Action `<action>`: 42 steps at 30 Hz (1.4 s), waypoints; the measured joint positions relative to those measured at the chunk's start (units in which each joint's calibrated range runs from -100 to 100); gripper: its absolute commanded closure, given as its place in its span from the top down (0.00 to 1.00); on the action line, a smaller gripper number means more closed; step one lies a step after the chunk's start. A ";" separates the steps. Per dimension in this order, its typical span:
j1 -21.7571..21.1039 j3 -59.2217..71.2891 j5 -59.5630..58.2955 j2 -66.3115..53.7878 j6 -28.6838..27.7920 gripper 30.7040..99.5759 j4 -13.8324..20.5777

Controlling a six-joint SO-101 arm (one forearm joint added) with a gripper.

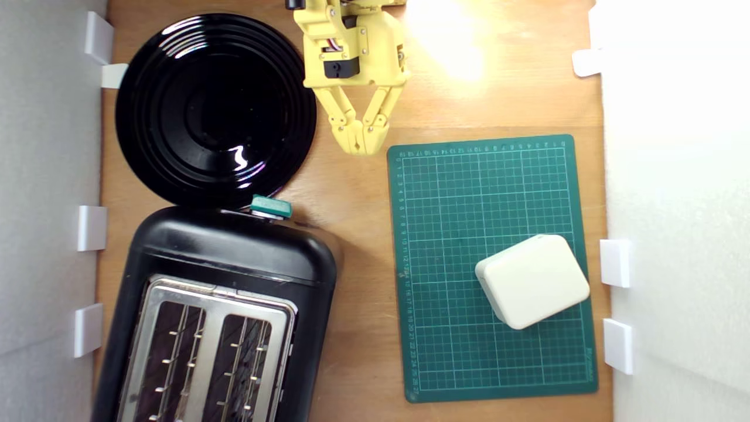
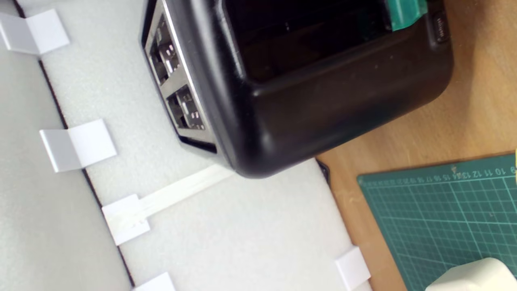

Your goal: Start toaster

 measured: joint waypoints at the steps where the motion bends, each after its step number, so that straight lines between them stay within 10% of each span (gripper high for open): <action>1: -0.09 2.13 0.00 -1.67 0.00 0.01 0.00; 10: -1.36 6.30 0.09 -4.42 -4.42 0.01 0.96; 21: -6.06 7.97 2.47 -4.42 -18.48 0.01 17.72; 42: -7.59 7.97 10.38 -4.42 -25.21 0.01 16.95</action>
